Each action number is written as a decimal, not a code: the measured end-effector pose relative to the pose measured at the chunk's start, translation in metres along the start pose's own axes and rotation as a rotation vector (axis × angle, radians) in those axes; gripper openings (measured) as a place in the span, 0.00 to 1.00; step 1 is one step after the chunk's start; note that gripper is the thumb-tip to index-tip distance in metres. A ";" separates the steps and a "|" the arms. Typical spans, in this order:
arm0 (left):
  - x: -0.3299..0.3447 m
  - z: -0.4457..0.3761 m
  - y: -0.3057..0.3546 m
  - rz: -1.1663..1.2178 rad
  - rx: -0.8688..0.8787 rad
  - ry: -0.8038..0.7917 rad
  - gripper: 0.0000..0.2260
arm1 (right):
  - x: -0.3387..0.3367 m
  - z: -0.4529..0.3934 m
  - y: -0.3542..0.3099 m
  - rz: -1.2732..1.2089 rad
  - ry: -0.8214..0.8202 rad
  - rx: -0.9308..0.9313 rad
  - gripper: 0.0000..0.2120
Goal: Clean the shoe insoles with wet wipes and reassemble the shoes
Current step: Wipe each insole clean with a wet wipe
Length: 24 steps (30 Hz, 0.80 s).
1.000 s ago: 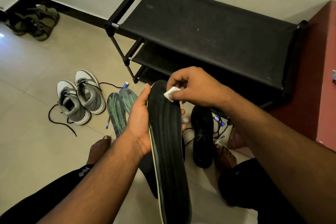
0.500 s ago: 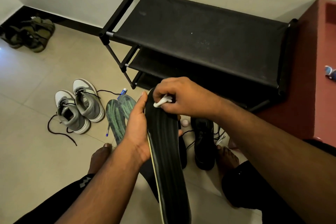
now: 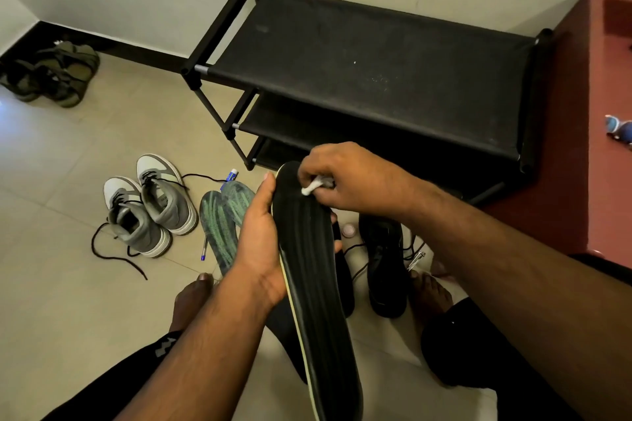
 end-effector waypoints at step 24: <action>-0.001 0.002 0.000 -0.088 0.004 0.001 0.31 | -0.002 -0.002 0.010 0.060 0.066 0.068 0.07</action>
Point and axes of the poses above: each hand's wrist, its own z-axis away from the middle knuckle, its own x-axis out of the palm, y = z × x, the point moved 1 cm from there along -z, towards the middle knuckle, and after that the axes turned 4 degrees about -y, right-handed, at the moved point
